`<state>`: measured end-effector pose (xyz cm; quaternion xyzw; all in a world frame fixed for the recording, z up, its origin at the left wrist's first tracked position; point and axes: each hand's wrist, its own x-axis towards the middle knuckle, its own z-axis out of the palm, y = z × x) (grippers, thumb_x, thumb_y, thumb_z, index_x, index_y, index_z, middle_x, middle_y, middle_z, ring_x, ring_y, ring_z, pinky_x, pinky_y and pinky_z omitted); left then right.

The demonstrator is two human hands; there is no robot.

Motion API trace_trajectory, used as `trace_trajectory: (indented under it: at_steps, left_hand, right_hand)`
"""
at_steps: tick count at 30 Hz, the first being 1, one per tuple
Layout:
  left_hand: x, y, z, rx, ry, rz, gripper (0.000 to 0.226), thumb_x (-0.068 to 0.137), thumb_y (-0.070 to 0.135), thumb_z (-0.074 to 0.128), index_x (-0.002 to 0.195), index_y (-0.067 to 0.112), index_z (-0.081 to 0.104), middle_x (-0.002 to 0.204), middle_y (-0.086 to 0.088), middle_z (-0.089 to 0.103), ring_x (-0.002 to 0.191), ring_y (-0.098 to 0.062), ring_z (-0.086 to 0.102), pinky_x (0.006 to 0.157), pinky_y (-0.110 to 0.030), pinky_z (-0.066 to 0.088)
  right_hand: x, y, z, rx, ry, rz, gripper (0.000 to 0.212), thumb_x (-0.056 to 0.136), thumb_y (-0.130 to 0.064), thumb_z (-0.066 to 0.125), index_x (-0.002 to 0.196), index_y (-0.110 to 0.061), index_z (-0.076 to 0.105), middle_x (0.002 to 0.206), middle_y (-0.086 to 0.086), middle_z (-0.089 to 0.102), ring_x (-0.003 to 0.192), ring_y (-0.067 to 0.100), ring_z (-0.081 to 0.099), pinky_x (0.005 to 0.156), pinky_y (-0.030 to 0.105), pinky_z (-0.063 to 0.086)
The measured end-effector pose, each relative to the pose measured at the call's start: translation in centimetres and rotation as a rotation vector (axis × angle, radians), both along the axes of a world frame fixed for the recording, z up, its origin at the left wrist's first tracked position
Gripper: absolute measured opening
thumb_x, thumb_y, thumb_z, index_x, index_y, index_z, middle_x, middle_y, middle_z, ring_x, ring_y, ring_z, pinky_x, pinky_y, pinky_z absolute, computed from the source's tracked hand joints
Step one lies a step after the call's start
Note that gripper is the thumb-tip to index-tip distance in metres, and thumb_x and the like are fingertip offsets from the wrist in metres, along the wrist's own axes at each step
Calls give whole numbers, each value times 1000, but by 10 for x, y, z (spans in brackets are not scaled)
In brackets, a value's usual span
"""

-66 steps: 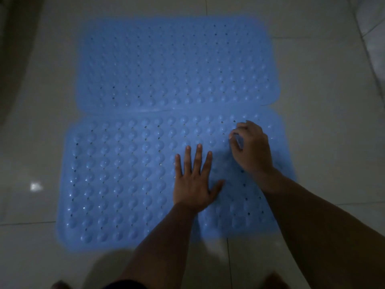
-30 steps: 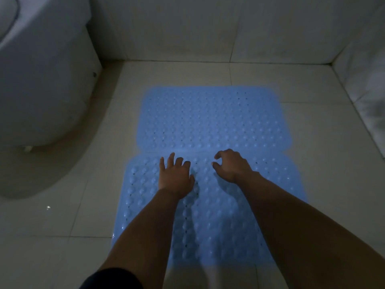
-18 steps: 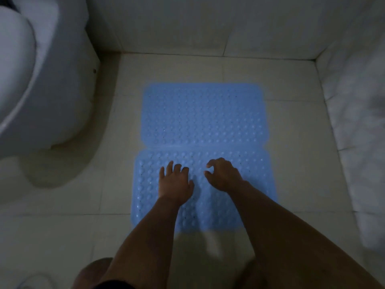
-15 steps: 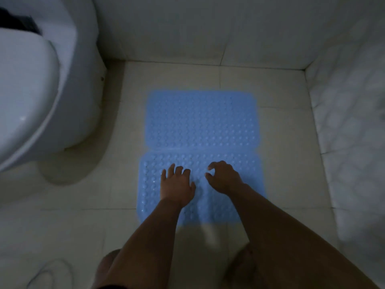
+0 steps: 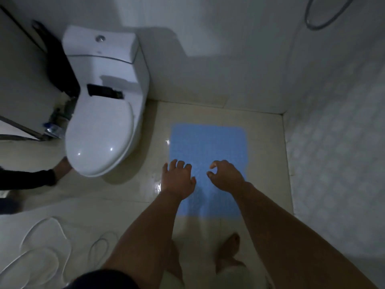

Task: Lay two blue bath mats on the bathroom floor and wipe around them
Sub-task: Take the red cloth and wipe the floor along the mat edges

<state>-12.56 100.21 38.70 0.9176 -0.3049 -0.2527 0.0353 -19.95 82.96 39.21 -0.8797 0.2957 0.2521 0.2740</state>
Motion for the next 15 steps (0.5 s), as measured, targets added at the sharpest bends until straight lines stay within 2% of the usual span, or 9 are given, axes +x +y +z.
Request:
trace_trajectory:
  at_steps: [4, 7, 12, 15]
  left_hand:
    - [20, 22, 39, -8, -64, 11, 55, 100, 51, 45, 149, 25, 46, 158, -3, 42, 154, -30, 22, 124, -52, 19]
    - [31, 51, 62, 22, -123, 65, 54, 100, 51, 45, 148, 25, 46, 156, -4, 43, 155, -32, 18, 124, -53, 19]
    - [28, 110, 103, 73, -283, 368, 56, 99, 49, 47, 147, 21, 48, 157, -6, 42, 157, -34, 14, 124, -54, 17]
    - [12, 152, 130, 104, -371, 556, 54, 97, 48, 50, 146, 24, 49, 158, -4, 41, 157, -35, 11, 125, -54, 15]
  right_hand:
    - [25, 7, 36, -3, -58, 57, 39, 95, -47, 60, 126, -23, 62, 139, 8, 56, 125, 30, 57, 104, 47, 48]
    - [43, 14, 54, 5, -46, 149, 40, 96, -45, 59, 128, -20, 61, 137, 8, 58, 121, 30, 58, 100, 43, 50]
    - [93, 44, 92, 0, -80, 433, 38, 96, -40, 58, 128, -20, 62, 139, 8, 59, 125, 28, 56, 103, 37, 46]
    - [130, 91, 134, 28, -184, 623, 38, 93, -37, 62, 127, -19, 65, 134, 9, 64, 123, 28, 60, 101, 35, 48]
